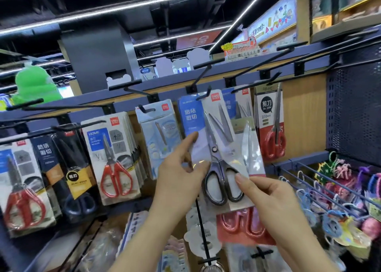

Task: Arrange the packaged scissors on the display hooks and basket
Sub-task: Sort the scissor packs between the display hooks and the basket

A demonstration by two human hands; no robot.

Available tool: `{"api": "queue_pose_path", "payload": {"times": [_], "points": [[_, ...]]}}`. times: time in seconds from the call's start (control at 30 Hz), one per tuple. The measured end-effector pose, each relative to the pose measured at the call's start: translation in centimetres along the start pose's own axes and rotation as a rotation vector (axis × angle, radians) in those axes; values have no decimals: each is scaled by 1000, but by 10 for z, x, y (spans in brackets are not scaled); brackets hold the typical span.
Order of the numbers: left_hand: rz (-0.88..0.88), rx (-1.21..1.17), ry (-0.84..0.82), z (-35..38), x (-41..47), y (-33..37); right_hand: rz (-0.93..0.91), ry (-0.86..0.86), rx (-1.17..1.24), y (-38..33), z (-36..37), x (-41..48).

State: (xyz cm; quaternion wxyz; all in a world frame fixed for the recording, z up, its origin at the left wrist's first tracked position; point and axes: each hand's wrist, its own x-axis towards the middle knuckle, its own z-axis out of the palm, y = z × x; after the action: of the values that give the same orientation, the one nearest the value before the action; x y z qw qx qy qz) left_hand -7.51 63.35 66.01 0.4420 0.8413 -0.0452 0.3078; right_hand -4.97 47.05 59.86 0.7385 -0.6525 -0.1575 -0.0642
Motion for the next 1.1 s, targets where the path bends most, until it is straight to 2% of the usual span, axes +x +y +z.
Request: {"api": "queue_pose_path", "payload": {"times": [0.13, 0.3, 0.63, 0.7, 0.73, 0.8, 0.83, 0.9, 0.93, 1.03, 1.1], "points": [[-116, 65, 52, 0, 23, -12, -24, 109, -110, -5, 6, 14], [-137, 340, 37, 14, 54, -31, -71, 273, -131, 2, -20, 20], [-118, 829, -17, 30, 57, -40, -32, 99, 241, 6, -40, 10], [-41, 885, 3, 30, 47, -35, -34, 36, 283, 3, -42, 8], [49, 856, 25, 30, 42, -33, -41, -5, 291, 2, -43, 7], [217, 585, 74, 30, 33, -29, -39, -61, 307, 3, -45, 5], [203, 347, 78, 31, 32, -21, -36, -84, 310, 4, -46, 4], [32, -213, 0, 31, 33, 2, -32, -140, 316, 6, -49, 3], [-51, -402, -44, 30, 36, 14, -35, -176, 318, 6, -50, 2], [-99, -562, -136, 29, 46, 36, -47, -274, 290, 6, -55, -2], [-100, -551, -95, 36, 50, 39, -48, -290, 256, 6, -60, -4]]}}
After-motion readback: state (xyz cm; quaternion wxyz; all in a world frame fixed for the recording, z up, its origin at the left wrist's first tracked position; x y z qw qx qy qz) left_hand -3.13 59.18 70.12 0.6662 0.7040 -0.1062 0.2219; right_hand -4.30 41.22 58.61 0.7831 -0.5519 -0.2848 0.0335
